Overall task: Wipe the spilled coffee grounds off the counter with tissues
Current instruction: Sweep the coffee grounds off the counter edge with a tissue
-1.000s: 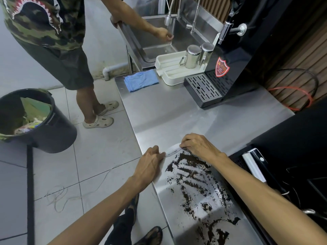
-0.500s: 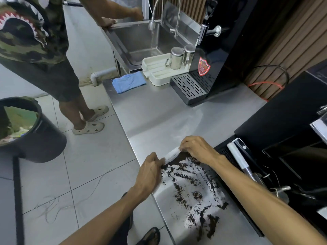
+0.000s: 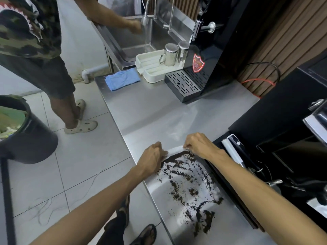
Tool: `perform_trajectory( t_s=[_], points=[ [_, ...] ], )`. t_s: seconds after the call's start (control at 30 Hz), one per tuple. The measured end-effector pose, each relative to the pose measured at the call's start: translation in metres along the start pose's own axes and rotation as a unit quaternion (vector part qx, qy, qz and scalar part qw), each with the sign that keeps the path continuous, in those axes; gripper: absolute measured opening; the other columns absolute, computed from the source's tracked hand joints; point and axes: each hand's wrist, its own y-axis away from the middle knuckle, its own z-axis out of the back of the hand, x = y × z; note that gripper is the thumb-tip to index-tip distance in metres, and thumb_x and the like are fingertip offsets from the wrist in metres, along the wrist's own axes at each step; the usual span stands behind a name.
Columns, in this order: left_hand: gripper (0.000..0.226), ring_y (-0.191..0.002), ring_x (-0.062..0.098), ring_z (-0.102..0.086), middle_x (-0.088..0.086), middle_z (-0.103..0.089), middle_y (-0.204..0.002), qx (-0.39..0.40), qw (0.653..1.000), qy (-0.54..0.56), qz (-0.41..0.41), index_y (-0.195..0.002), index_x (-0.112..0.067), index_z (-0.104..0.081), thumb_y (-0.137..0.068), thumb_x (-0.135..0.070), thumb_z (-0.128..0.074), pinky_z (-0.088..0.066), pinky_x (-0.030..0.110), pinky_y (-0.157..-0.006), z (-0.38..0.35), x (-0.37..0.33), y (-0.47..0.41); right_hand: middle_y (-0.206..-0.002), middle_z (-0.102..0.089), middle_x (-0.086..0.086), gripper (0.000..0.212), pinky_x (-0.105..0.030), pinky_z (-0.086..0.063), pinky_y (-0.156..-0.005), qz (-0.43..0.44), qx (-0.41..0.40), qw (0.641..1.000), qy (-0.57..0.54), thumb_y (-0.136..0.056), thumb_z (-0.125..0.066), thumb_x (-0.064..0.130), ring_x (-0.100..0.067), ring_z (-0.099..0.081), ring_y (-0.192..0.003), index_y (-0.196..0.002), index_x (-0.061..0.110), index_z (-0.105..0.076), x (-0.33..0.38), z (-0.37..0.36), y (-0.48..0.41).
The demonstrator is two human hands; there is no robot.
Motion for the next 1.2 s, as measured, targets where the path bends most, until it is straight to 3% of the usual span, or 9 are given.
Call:
perform_trajectory(
  t_s=[0.1,0.27,0.37,0.47,0.57,0.67,0.8,0.97,1.2],
  points=[
    [0.023,-0.077,0.016,-0.060,-0.003,-0.048,-0.090,0.013,1.000,0.010,-0.023,-0.108,-0.007,-0.071,-0.099,-0.017,-0.052,-0.051,0.019,-0.067,0.000,-0.004,0.007,-0.101,-0.073,-0.007,0.016,-0.022,-0.055,-0.082,-0.014,0.010,1.000,0.013,-0.090,-0.064,0.005,-0.017,-0.070,-0.084,-0.101,0.009,-0.074,0.004,0.003,0.010],
    [0.021,-0.059,0.012,-0.048,-0.001,-0.044,-0.088,-0.011,1.000,0.014,-0.024,-0.105,-0.006,-0.071,-0.097,-0.019,-0.057,-0.036,0.015,-0.044,0.007,-0.010,-0.029,-0.083,-0.070,-0.002,0.017,-0.027,-0.053,-0.072,-0.075,-0.020,0.995,0.068,-0.092,-0.060,0.011,-0.017,-0.061,-0.068,-0.103,0.013,-0.074,-0.004,0.010,0.002],
    [0.017,-0.065,0.012,-0.050,-0.004,-0.043,-0.083,-0.001,0.999,0.003,-0.033,-0.096,-0.011,-0.073,-0.094,-0.018,-0.058,-0.035,0.015,-0.050,0.004,-0.011,-0.046,-0.072,-0.065,-0.001,0.023,-0.032,-0.050,-0.080,-0.095,-0.022,0.988,0.124,-0.091,-0.053,0.002,-0.019,-0.056,-0.063,-0.093,0.010,-0.074,0.004,0.007,0.006],
    [0.016,-0.068,0.011,-0.050,-0.006,-0.044,-0.083,0.008,0.999,-0.003,-0.045,-0.099,-0.012,-0.074,-0.092,-0.017,-0.060,-0.041,0.019,-0.055,0.004,-0.006,-0.046,-0.068,-0.063,-0.002,0.015,-0.038,-0.048,-0.090,-0.096,-0.025,0.983,0.154,-0.088,-0.060,0.002,-0.020,-0.051,-0.060,-0.085,0.010,-0.073,0.012,-0.001,0.014],
    [0.019,-0.066,0.011,-0.053,-0.008,-0.045,-0.085,0.009,0.999,-0.006,-0.047,-0.103,-0.013,-0.075,-0.093,-0.021,-0.061,-0.035,0.015,-0.053,0.002,0.000,-0.037,-0.067,-0.061,-0.002,0.020,-0.040,-0.041,-0.105,-0.098,-0.040,0.979,0.172,-0.087,-0.059,-0.003,-0.019,-0.047,-0.057,-0.084,0.011,-0.073,0.013,-0.013,0.022],
    [0.022,-0.070,0.014,-0.062,-0.005,-0.054,-0.089,0.009,0.999,-0.005,-0.041,-0.110,-0.013,-0.073,-0.094,-0.023,-0.062,-0.040,0.015,-0.056,0.000,0.003,-0.024,-0.067,-0.060,-0.003,0.032,-0.044,-0.035,-0.112,-0.085,-0.069,0.979,0.173,-0.084,-0.050,-0.012,-0.020,-0.055,-0.057,-0.088,0.009,-0.073,0.023,-0.021,0.027],
    [0.023,-0.077,0.018,-0.064,0.000,-0.060,-0.096,0.009,1.000,0.000,-0.016,-0.116,-0.013,-0.070,-0.095,-0.015,-0.061,-0.051,0.019,-0.067,-0.001,0.002,-0.005,-0.077,-0.067,-0.007,0.030,-0.045,-0.031,-0.114,-0.060,-0.062,0.981,0.172,-0.082,-0.051,-0.008,-0.021,-0.064,-0.068,-0.093,0.010,-0.073,0.031,-0.029,0.037],
    [0.026,-0.068,0.014,-0.055,-0.002,-0.054,-0.087,-0.010,0.999,0.022,0.024,-0.111,-0.012,-0.073,-0.093,-0.004,-0.056,-0.039,0.009,-0.054,-0.006,-0.007,0.007,-0.085,-0.070,-0.005,0.031,-0.040,-0.038,-0.109,-0.064,-0.054,0.981,0.173,-0.082,-0.055,-0.007,-0.018,-0.066,-0.068,-0.096,0.013,-0.075,0.034,-0.037,0.048],
    [0.025,-0.076,0.020,-0.062,0.011,-0.064,-0.106,0.006,0.997,0.041,0.064,-0.108,-0.004,-0.073,-0.091,-0.003,-0.054,-0.041,0.005,-0.054,-0.013,-0.022,0.017,-0.094,-0.069,-0.009,0.018,-0.036,-0.051,-0.093,-0.103,-0.046,0.984,0.139,-0.091,-0.059,0.004,-0.021,-0.064,-0.076,-0.100,0.008,-0.074,0.053,-0.041,0.065]
  ],
)
